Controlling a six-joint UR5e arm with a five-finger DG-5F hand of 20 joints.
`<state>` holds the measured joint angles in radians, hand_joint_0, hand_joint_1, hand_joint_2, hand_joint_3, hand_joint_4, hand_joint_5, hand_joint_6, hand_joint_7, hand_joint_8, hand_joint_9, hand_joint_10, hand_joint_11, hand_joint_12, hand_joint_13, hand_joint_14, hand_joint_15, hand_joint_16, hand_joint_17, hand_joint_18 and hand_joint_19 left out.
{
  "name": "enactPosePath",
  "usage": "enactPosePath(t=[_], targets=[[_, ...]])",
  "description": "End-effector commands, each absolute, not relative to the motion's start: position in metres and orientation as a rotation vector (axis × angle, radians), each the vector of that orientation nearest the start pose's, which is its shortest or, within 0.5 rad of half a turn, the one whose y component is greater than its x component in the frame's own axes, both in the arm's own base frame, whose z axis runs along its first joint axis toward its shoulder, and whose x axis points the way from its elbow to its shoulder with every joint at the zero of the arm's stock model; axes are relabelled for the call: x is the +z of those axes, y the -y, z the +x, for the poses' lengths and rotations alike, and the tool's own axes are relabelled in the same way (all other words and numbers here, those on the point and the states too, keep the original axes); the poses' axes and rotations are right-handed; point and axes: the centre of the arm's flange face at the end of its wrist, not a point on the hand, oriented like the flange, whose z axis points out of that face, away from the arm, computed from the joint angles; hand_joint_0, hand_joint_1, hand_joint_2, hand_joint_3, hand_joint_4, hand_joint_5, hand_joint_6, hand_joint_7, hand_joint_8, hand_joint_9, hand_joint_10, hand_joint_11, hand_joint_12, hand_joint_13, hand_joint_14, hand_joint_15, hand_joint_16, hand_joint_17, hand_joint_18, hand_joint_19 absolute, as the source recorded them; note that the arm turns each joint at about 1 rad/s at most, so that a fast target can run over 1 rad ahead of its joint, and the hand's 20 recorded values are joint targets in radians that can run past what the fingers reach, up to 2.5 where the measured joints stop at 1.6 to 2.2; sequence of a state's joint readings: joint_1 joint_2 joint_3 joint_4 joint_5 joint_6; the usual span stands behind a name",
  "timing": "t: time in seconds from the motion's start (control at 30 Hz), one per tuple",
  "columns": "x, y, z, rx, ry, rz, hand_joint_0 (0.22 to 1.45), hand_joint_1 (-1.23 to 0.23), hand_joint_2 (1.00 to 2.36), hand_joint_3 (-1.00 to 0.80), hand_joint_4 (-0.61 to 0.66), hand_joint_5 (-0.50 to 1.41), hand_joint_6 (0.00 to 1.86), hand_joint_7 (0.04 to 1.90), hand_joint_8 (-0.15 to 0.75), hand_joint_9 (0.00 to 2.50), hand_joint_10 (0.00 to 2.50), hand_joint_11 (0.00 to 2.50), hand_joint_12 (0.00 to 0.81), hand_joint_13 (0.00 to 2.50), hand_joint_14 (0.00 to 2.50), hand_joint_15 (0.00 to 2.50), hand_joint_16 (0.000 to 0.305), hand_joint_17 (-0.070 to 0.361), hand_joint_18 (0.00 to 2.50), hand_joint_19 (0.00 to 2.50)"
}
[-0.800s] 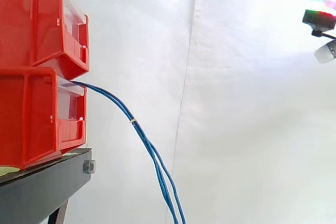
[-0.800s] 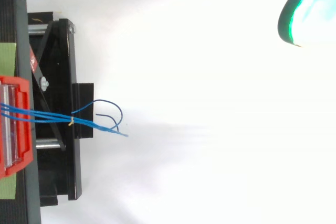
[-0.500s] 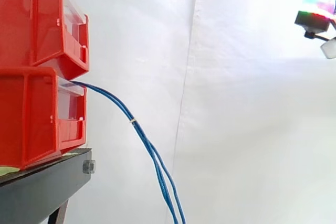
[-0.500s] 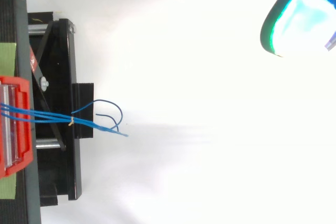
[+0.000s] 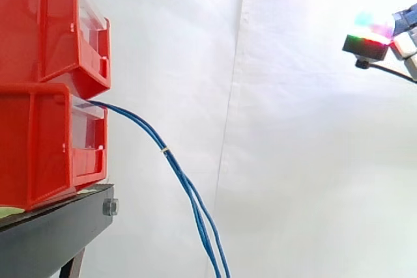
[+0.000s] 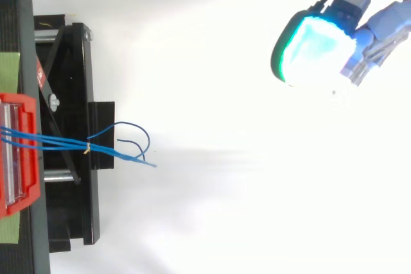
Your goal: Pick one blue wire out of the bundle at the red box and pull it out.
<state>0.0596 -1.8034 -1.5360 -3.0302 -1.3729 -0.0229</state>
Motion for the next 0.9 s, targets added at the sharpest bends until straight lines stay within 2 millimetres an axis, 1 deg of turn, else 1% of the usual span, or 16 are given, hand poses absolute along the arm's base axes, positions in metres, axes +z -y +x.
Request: enactPosePath(t=[0.0, 0.1, 0.2, 0.5, 0.67, 0.73, 0.8, 0.87], targets=[[0.384, 0.117, 0.585, 1.046, -1.182, 1.306, 0.45, -0.56, 1.00, -0.50, 0.31, -0.20, 0.50, 0.73, 0.370, 0.66, 0.01, 0.42, 0.480, 0.77, 0.01, 0.48, 0.066, 0.149, 0.70, 0.46], [0.377, 0.117, 0.590, 1.049, -1.182, 1.308, 0.45, -0.56, 1.00, -0.50, 0.31, -0.20, 0.50, 0.73, 0.368, 0.65, 0.01, 0.41, 0.477, 0.77, 0.01, 0.48, 0.066, 0.149, 0.70, 0.46], [0.376, 0.115, 0.594, 1.052, -1.168, 1.296, 0.45, -0.56, 1.00, -0.50, 0.32, -0.20, 0.50, 0.73, 0.365, 0.64, 0.01, 0.39, 0.477, 0.77, 0.01, 0.48, 0.066, 0.148, 0.70, 0.45], [0.377, 0.114, 0.596, 1.026, -1.130, 1.290, 0.46, -0.56, 1.00, -0.50, 0.32, -0.20, 0.50, 0.73, 0.364, 0.64, 0.01, 0.39, 0.473, 0.77, 0.02, 0.47, 0.066, 0.148, 0.69, 0.45], [0.360, 0.111, 0.605, 1.009, -1.139, 1.299, 0.46, -0.57, 1.00, -0.50, 0.32, -0.20, 0.50, 0.74, 0.360, 0.63, 0.01, 0.38, 0.470, 0.76, 0.01, 0.46, 0.065, 0.147, 0.68, 0.44], [0.360, 0.109, 0.607, 1.017, -1.134, 1.290, 0.46, -0.57, 1.00, -0.50, 0.32, -0.19, 0.50, 0.73, 0.359, 0.63, 0.01, 0.38, 0.469, 0.76, 0.01, 0.46, 0.065, 0.146, 0.68, 0.44], [0.355, 0.108, 0.611, 1.017, -1.133, 1.288, 0.47, -0.57, 1.00, -0.50, 0.33, -0.19, 0.50, 0.73, 0.361, 0.63, 0.01, 0.38, 0.467, 0.76, 0.02, 0.45, 0.065, 0.146, 0.68, 0.45], [0.354, 0.106, 0.612, 1.016, -1.128, 1.286, 0.47, -0.57, 1.00, -0.50, 0.33, -0.19, 0.50, 0.74, 0.359, 0.63, 0.01, 0.37, 0.467, 0.76, 0.01, 0.46, 0.065, 0.145, 0.67, 0.45]])
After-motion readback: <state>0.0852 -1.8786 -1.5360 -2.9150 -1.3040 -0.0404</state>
